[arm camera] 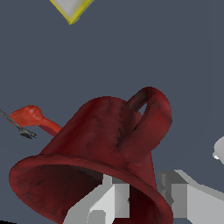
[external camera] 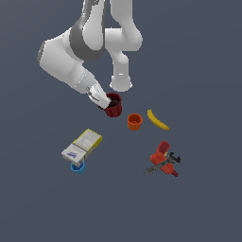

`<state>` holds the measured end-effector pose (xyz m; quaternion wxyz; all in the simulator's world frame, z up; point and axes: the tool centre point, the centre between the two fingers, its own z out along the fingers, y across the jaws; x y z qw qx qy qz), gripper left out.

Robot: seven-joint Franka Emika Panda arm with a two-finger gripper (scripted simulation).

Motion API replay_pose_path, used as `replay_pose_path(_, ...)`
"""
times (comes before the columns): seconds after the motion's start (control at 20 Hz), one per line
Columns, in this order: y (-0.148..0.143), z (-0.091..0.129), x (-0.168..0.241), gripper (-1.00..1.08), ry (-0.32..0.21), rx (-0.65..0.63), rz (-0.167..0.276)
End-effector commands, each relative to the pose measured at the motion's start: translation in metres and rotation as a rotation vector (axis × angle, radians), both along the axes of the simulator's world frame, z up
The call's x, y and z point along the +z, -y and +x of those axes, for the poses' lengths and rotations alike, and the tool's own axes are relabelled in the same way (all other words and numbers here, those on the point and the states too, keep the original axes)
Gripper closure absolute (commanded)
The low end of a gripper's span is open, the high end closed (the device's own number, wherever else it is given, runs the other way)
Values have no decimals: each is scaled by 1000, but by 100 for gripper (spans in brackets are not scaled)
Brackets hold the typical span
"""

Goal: Pick up a designated object from a clutter of objects.

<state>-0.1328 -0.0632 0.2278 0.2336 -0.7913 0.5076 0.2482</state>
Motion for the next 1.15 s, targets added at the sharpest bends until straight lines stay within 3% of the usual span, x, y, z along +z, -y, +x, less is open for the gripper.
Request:
replay_pose_path(0.0,0,4,30,108,1,0,-1)
replay_pose_path(0.55,-3,22,132,108,2,1,2)
replay_pose_path(1.1,-3,30,165,108,3,1,5)
